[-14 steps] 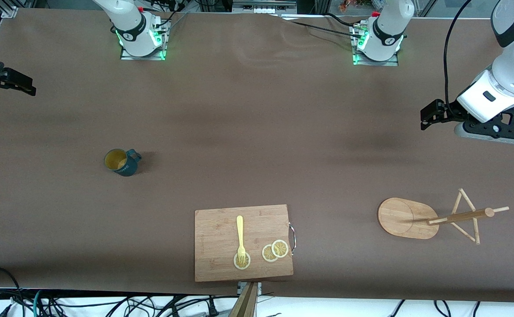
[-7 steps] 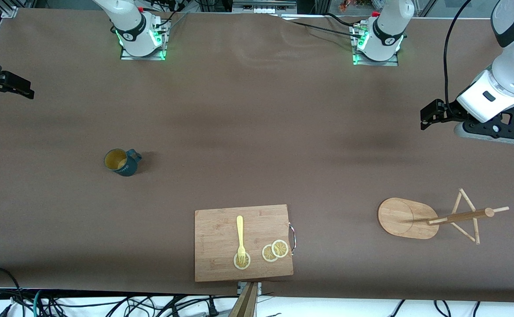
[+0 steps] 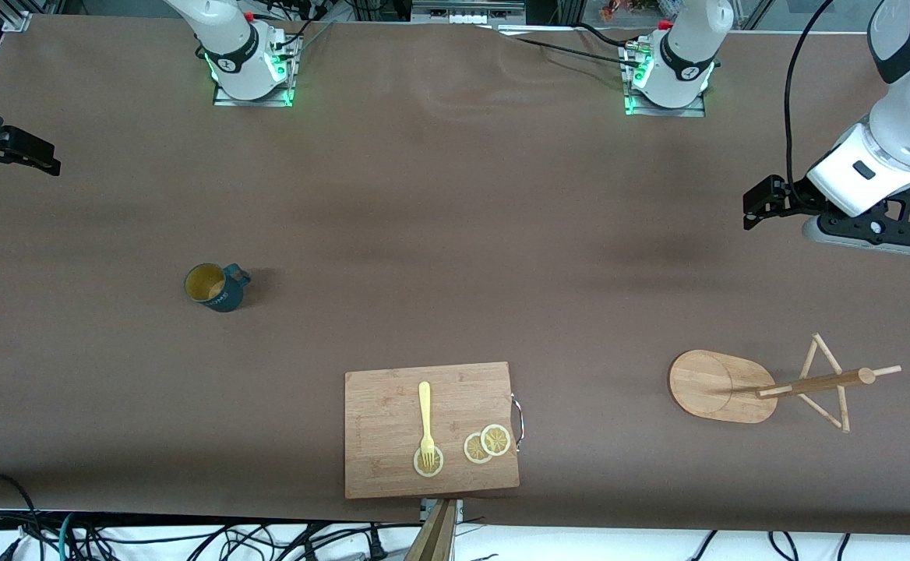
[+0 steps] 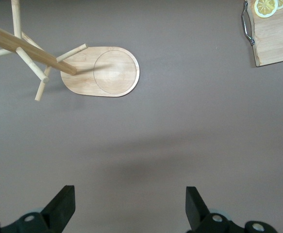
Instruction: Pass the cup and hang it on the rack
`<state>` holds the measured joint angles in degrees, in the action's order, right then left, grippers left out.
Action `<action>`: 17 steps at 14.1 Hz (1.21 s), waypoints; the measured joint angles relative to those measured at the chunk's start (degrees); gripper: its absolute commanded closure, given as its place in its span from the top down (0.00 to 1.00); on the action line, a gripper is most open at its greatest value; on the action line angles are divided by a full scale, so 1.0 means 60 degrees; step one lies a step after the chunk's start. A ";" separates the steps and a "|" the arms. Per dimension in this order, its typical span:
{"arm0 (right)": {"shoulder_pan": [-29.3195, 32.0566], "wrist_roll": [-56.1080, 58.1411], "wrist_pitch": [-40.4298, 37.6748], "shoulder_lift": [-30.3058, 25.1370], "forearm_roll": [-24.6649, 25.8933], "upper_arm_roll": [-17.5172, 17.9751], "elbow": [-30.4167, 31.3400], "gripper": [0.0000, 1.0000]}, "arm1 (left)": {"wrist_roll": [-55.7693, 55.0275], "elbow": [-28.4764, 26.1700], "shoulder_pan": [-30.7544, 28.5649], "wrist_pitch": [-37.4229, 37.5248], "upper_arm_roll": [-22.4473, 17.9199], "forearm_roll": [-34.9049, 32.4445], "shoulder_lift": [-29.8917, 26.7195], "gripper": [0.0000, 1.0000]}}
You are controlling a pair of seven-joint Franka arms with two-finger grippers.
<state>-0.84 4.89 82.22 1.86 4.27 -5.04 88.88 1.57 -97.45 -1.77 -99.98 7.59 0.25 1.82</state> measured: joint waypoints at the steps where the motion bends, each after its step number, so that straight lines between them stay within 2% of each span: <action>1: 0.0000 0.0000 0.0000 0.0011 0.0000 0.0000 0.0000 1.00 | 0.0000 0.0001 0.0011 0.0000 0.0000 0.0000 0.0000 1.00; 10: 0.0025 0.0000 0.0102 0.0636 -0.0002 -0.0017 -0.0002 1.00 | 0.0000 0.0018 0.0023 0.0000 0.0000 0.0000 0.0000 1.00; 17: -0.0006 0.0011 0.1054 0.2491 -0.0035 0.0029 0.0011 1.00 | 0.0000 0.0031 0.0023 0.0000 0.0000 0.0000 0.0000 1.00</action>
<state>-0.88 4.96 88.54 16.80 4.06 -4.87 88.94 1.57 -97.27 -1.63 -99.98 7.59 0.25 1.82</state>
